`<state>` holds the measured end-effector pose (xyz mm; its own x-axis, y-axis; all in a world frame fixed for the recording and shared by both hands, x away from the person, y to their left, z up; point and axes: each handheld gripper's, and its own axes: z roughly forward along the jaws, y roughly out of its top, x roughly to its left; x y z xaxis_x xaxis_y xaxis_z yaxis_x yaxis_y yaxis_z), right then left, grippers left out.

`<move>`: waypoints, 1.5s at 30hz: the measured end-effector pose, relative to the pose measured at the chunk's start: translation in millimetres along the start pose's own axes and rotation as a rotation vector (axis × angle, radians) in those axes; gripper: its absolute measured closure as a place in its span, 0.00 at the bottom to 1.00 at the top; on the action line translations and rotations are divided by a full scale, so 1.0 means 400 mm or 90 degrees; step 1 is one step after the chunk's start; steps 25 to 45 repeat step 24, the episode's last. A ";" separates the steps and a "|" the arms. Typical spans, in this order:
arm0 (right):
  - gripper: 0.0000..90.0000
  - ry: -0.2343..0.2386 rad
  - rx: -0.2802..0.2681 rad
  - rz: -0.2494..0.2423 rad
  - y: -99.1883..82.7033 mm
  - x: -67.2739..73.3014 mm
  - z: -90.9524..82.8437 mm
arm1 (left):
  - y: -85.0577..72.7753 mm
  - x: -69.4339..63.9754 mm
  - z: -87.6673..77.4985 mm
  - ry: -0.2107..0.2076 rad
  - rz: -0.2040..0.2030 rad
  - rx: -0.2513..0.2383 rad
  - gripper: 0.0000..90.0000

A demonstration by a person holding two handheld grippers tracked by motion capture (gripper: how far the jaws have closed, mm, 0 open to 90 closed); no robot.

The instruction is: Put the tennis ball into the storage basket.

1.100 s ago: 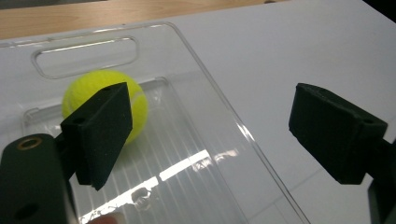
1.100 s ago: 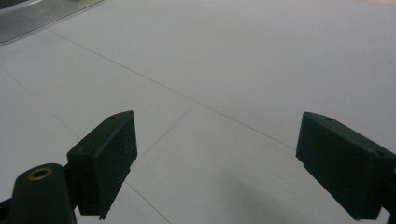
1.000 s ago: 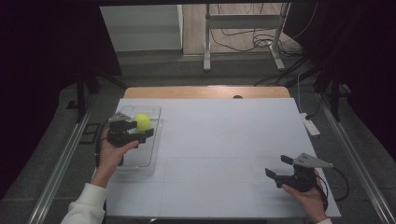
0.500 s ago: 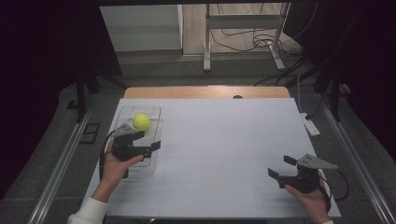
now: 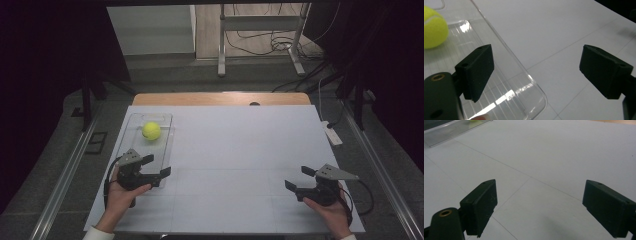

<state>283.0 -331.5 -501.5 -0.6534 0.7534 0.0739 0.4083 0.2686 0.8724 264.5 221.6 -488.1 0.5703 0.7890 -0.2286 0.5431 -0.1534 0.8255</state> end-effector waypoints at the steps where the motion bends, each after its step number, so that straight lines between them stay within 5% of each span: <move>1: 0.15 0.000 0.002 -0.001 0.000 0.000 0.000 | -0.004 -0.001 -0.001 -0.001 0.000 0.000 0.15; 19: 0.14 0.009 0.010 -0.015 0.000 0.006 0.009 | -0.029 -0.020 -0.010 -0.006 0.024 -0.004 0.15; 45: 0.14 0.009 0.010 -0.012 0.000 0.005 0.010 | -0.028 -0.021 -0.016 -0.006 0.020 -0.009 0.15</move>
